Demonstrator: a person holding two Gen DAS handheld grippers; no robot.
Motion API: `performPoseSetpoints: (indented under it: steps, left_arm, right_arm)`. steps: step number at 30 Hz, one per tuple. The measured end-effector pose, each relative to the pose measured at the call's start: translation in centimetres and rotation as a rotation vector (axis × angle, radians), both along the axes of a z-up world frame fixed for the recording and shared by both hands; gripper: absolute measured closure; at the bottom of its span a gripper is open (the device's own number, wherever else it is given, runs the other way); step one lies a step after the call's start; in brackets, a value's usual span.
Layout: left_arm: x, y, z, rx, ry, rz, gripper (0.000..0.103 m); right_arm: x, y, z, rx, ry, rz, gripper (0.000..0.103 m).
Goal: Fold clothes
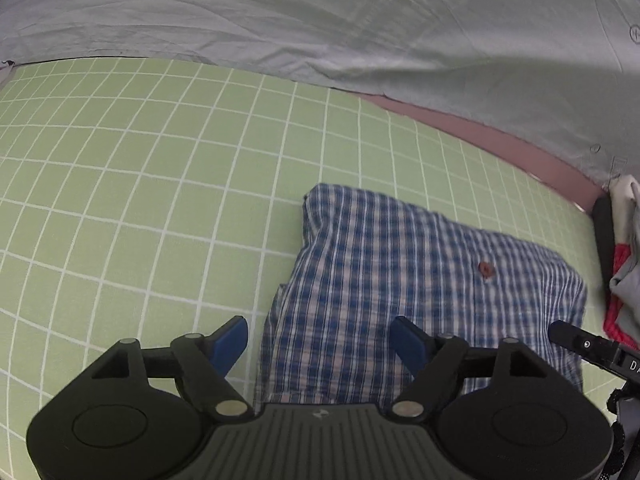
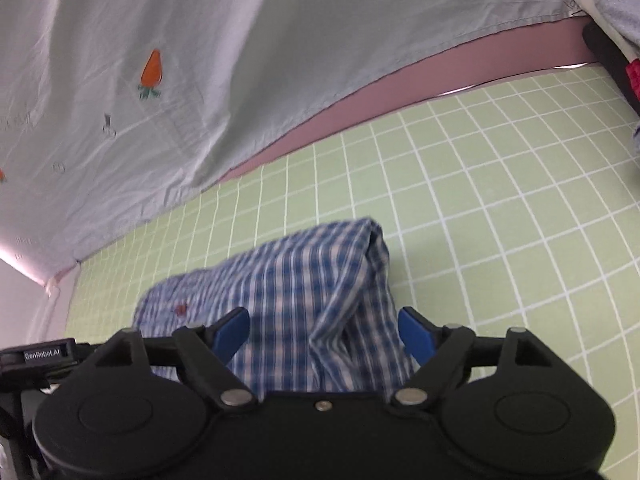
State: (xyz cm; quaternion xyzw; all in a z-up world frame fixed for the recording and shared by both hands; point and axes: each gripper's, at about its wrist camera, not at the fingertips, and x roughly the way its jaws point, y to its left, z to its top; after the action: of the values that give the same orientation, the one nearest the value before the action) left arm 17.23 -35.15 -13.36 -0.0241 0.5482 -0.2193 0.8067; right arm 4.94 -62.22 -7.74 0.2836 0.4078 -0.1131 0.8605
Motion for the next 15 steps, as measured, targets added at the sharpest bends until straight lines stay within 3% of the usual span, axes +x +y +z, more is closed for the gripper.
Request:
performPoseSetpoints:
  steps: [15]
  left_arm:
    - [-1.0,0.1,-2.6,-0.051,0.053,-0.037,0.01]
  right_arm:
    - [0.7,1.0,-3.7,0.091,0.04,0.016,0.007]
